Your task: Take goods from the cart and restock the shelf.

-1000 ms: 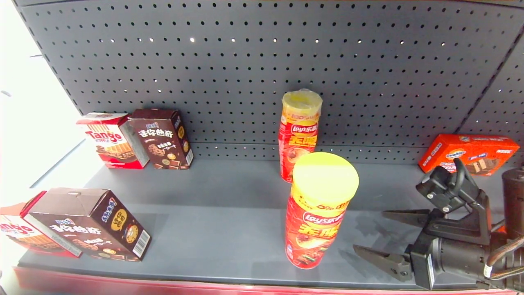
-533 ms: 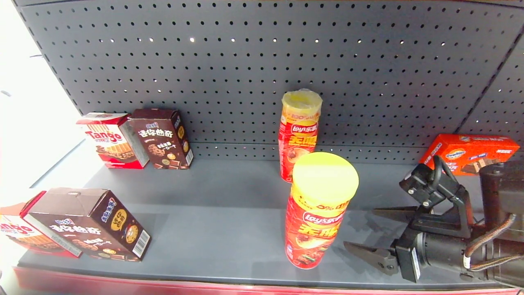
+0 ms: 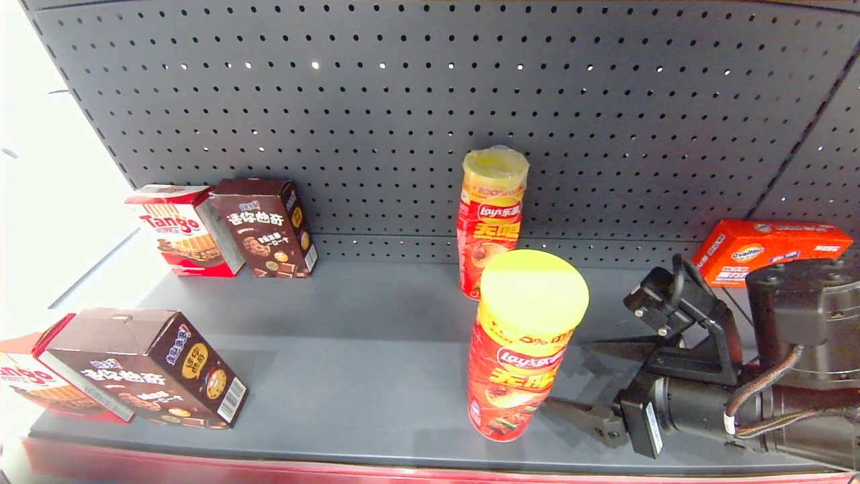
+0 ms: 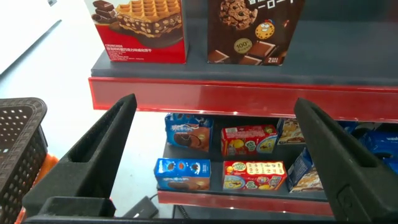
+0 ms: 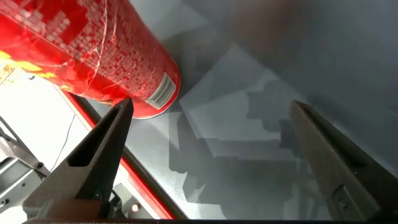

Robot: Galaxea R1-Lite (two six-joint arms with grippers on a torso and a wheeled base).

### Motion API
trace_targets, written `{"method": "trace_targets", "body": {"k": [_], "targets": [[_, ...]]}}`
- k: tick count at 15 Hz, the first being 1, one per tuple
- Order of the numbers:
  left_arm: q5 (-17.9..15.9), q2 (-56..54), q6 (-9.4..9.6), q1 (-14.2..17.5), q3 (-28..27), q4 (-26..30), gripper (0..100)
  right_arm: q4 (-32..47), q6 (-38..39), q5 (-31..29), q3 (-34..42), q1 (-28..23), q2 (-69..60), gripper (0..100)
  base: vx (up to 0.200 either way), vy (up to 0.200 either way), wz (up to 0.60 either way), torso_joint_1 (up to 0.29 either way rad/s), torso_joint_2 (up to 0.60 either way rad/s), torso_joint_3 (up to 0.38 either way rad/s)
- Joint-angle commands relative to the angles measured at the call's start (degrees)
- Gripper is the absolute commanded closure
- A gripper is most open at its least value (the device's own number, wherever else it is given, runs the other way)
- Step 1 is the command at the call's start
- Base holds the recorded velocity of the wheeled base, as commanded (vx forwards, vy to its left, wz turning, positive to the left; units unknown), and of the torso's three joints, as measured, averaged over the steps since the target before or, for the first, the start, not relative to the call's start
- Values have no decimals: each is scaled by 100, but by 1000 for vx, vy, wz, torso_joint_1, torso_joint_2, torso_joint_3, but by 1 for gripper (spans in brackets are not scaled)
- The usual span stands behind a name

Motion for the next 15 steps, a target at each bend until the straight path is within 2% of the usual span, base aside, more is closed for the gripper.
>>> {"method": "trace_targets", "body": {"k": [1,15], "targets": [[2,11,-3,1,-4,-2,0,-1,-2,4,-14,46,65,0,0,0,0,0,0,0],[2,11,-12,1,-4,-2,0,-1,-2,-4,-84,90,135,0,0,0,0,0,0,0]]}}
